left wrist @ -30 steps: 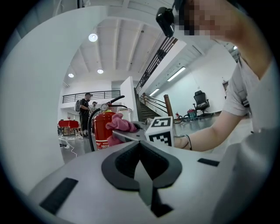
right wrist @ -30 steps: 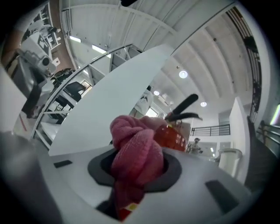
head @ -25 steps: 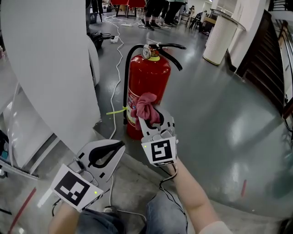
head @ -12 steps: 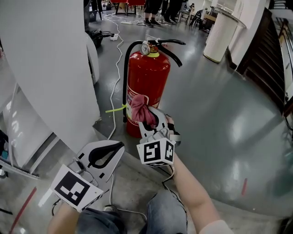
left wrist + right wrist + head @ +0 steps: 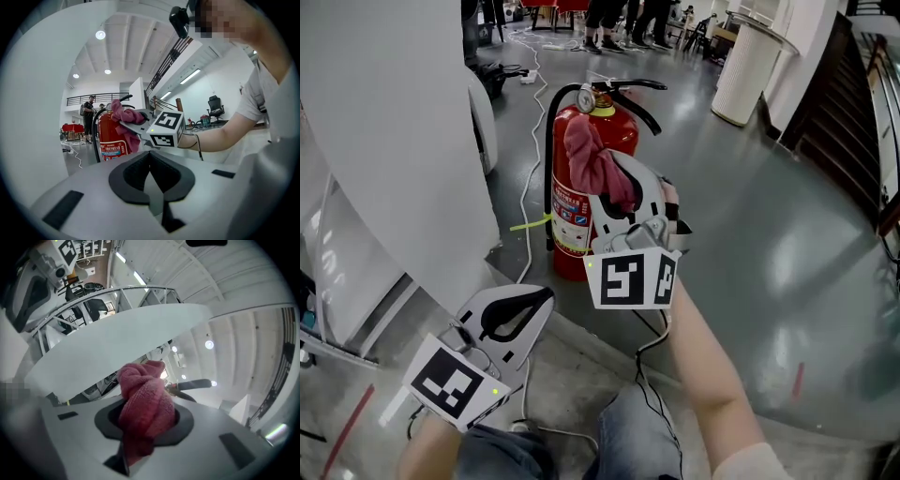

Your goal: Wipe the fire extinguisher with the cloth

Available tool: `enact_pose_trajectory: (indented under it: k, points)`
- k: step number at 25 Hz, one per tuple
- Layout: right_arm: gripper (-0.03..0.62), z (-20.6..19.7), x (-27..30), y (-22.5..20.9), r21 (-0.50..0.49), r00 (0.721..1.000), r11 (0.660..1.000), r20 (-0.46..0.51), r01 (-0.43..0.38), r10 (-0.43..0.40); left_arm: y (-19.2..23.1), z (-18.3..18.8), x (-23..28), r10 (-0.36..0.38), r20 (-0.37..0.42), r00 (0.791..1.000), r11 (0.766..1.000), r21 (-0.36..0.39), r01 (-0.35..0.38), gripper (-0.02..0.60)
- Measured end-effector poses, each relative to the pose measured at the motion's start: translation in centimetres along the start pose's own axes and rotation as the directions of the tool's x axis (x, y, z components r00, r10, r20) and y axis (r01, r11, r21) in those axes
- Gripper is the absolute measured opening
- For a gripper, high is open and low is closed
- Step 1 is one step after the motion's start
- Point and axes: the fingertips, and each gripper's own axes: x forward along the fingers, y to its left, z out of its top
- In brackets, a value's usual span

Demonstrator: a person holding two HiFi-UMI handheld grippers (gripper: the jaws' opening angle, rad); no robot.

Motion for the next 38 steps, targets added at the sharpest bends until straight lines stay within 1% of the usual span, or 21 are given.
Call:
enact_pose_trajectory:
  k: [1,4,7,13,19,21,22,24,25,26,27,28,29,31,33,36,38]
  points:
    - [0.101,-0.4,-0.2,0.6,0.001,1.000,1.000,0.002,-0.002,0.002,-0.1,0.0,0.0,-0.002,-0.001,1.000,1.000,-0.001,0.002,0.009]
    - [0.100,-2.5,-1.1,3.4,0.050,1.000,0.998,-0.015,-0.024,0.025,-0.4,-0.1,-0.1,-0.006,-0.016,1.000,1.000,-0.012,0.006,0.009]
    - [0.100,-4.3,-1.9,5.7,0.071,0.999,0.997,-0.039,-0.027,0.030,-0.2,-0.5,-0.3,0.003,-0.027,1.000,1.000,-0.003,-0.003,0.009]
    - [0.100,-6.3,-2.6,8.9,0.062,0.995,0.997,-0.086,-0.044,0.049,-0.1,-1.0,-0.6,0.008,-0.033,0.999,1.000,-0.015,-0.009,0.009]
    - [0.101,-8.7,-3.6,13.1,0.011,0.981,0.992,-0.152,-0.125,0.125,-0.1,-1.4,-0.8,0.011,-0.022,1.000,1.000,-0.009,-0.011,0.009]
    - [0.101,-9.9,-4.1,15.2,-0.009,0.964,0.982,-0.189,-0.189,0.184,0.0,-1.4,-0.9,0.014,-0.018,1.000,1.000,-0.005,-0.014,0.009]
    - [0.101,-10.8,-4.4,16.7,-0.022,0.949,0.971,-0.216,-0.239,0.229,0.0,-1.4,-1.0,0.014,-0.022,1.000,1.000,-0.008,-0.015,0.009]
    - [0.101,-12.8,-5.3,19.9,-0.046,0.907,0.938,-0.277,-0.343,0.318,0.0,-1.5,-1.1,0.014,-0.035,0.999,1.000,-0.014,-0.015,0.009]
    - [0.103,-13.7,-5.7,21.1,-0.046,0.887,0.924,-0.305,-0.379,0.348,0.0,-1.6,-1.3,0.014,-0.038,0.999,1.000,-0.013,-0.015,0.009]
    - [0.103,-14.2,-6.0,21.6,-0.038,0.876,0.919,-0.321,-0.392,0.360,0.0,-1.6,-1.4,0.014,-0.042,0.999,1.000,-0.015,-0.015,0.009]
    - [0.103,-14.0,-6.0,21.3,-0.030,0.880,0.925,-0.319,-0.380,0.351,0.0,-1.6,-1.5,0.014,-0.046,0.999,1.000,-0.019,-0.015,0.009]
    - [0.103,-13.4,-5.7,20.3,-0.030,0.896,0.937,-0.302,-0.349,0.325,0.1,-1.7,-1.6,0.016,-0.049,0.999,1.000,-0.023,-0.017,0.009]
    - [0.103,-12.2,-5.2,18.9,-0.038,0.918,0.950,-0.274,-0.309,0.287,0.2,-1.8,-1.7,0.019,-0.053,0.998,0.999,-0.027,-0.020,0.009]
    - [0.103,-9.3,-3.7,15.0,-0.062,0.959,0.974,-0.200,-0.218,0.202,0.5,-1.9,-1.8,0.025,-0.052,0.998,0.999,-0.026,-0.026,0.009]
    - [0.103,-6.3,-2.4,10.6,-0.069,0.984,0.989,-0.129,-0.132,0.122,0.5,-1.7,-1.6,0.027,-0.038,0.999,0.999,-0.016,-0.028,0.009]
    - [0.103,-2.9,-1.1,4.4,-0.071,0.998,0.997,-0.055,-0.022,0.018,0.3,-1.2,-1.3,0.020,-0.019,1.000,1.000,-0.009,-0.020,0.009]
    - [0.104,-1.7,-0.7,2.2,-0.081,0.999,0.997,-0.029,0.019,-0.021,0.1,-1.1,-1.3,0.014,-0.019,1.000,1.000,-0.014,-0.014,0.009]
